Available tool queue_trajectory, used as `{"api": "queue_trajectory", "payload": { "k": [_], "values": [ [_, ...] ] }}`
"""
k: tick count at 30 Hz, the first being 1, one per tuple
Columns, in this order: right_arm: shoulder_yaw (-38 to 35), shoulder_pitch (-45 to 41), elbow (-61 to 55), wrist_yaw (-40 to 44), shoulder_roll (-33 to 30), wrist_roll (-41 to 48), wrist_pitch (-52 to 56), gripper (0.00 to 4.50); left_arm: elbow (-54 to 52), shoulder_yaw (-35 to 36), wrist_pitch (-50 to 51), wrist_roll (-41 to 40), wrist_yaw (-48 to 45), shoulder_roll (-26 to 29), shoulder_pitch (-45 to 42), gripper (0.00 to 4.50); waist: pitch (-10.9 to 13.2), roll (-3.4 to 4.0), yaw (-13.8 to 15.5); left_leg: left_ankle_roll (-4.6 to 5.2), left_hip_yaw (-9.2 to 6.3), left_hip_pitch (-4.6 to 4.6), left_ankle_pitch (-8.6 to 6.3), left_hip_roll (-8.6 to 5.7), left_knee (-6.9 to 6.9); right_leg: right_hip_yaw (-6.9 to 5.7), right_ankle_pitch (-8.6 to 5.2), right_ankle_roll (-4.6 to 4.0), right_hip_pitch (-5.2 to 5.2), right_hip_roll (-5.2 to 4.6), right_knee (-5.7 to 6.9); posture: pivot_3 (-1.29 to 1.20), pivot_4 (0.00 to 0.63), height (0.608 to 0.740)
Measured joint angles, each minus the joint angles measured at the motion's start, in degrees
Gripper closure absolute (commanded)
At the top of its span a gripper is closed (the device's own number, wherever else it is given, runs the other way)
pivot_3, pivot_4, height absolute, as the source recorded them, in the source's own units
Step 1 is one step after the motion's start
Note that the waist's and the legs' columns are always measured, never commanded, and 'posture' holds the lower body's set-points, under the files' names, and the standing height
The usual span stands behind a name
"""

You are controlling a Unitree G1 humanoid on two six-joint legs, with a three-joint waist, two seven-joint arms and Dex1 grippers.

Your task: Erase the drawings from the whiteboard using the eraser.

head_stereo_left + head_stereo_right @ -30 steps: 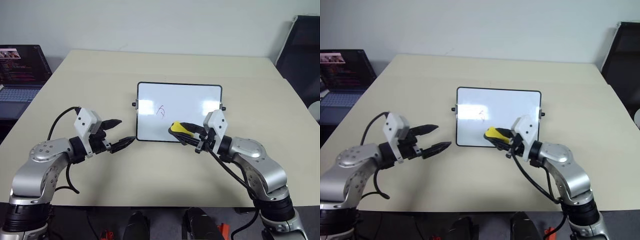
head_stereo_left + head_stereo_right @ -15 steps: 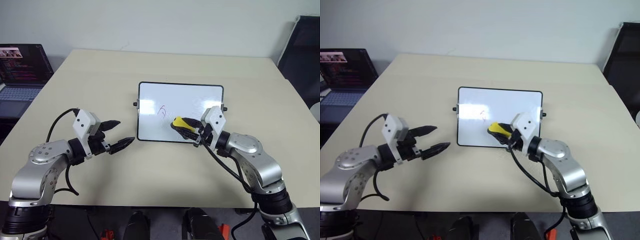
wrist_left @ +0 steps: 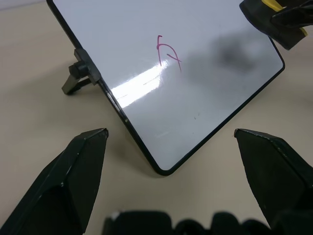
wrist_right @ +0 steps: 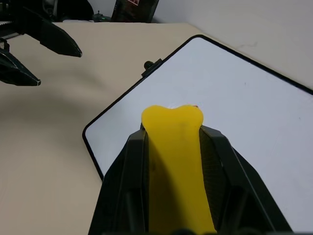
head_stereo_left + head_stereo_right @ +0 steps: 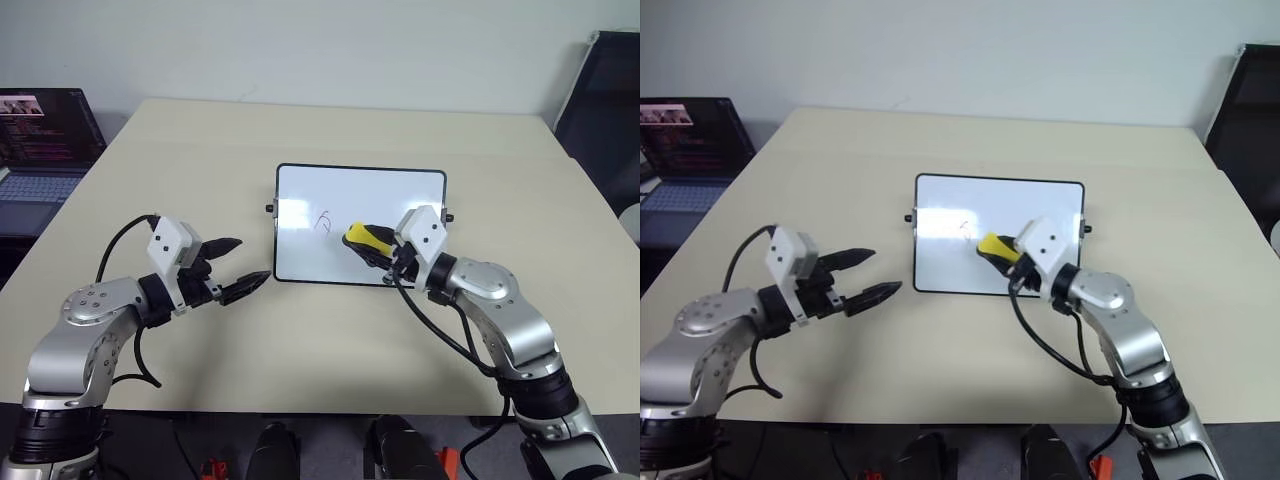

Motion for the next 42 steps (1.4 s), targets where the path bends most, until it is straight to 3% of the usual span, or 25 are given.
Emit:
{"api": "queue_trajectory", "payload": {
  "k": [12, 22, 26, 32, 38, 42],
  "values": [
    [6.98, -15.13, 19.08, -3.23, 4.95, -11.4, -5.68, 3.4, -0.12, -2.92, -1.35, 0.06, -3.68, 0.14, -0.51, 0.0, 0.0, 0.01, -0.04, 0.0, -0.01, -0.01, 0.0, 0.0, -0.04, -0.03, 0.27, -0.03, -0.01, 0.01, 0.02, 0.0, 0.15, 0.74],
    [9.16, -21.38, 29.6, -4.57, 7.85, -17.2, -7.65, 3.4, -1.88, -4.65, -1.19, -0.02, -6.36, 1.12, 1.52, 0.0, 0.02, 0.04, -0.11, 0.0, -0.01, 0.0, 0.0, 0.01, -0.03, -0.03, 0.28, -0.03, -0.02, 0.01, 0.08, 0.0, 0.15, 0.74],
    [10.03, -22.56, 31.71, -4.2, 9.35, -18.37, -7.06, 3.4, -1.91, -4.87, -1.47, -0.03, -6.72, 1.11, 1.75, 0.0, 0.02, 0.04, -0.15, 0.0, -0.01, 0.0, 0.0, 0.01, -0.03, -0.03, 0.28, -0.02, -0.02, 0.01, 0.07, 0.0, 0.15, 0.74],
    [15.63, -21.95, 28.13, 4.83, 6.33, -20.13, -3.39, 3.4, 0.81, -4.93, -4.69, 0.86, -8.73, 1.09, 2.59, 0.0, 0.03, 0.05, -0.07, 0.0, -0.03, 0.0, 0.0, 0.01, -0.01, -0.07, 0.26, -0.02, -0.01, 0.01, 0.09, 0.0, 0.15, 0.74],
    [14.09, -24.46, 32.1, -4.69, 7.18, -24.7, -7.35, 3.4, 2.49, -4.92, -6.71, 1.32, -9.71, 1.06, 3.65, 0.0, 0.02, 0.04, -0.05, 0.02, -0.03, 0.02, 0.04, 0.01, 0.09, -0.06, 0.15, -0.19, -0.01, 0.01, 0.12, 0.0, 0.15, 0.74],
    [12.93, -24.96, 32.27, -4.34, 6.79, -25.1, -7.24, 3.4, 2.71, -4.92, -7.38, 1.34, -9.88, 1.06, 4.36, 0.0, 0.02, 0.04, 0.0, 0.02, -0.03, 0.02, 0.04, 0.01, 0.08, -0.06, 0.17, -0.18, 0.01, 0.01, 0.12, 0.0, 0.15, 0.74]
  ]
}}
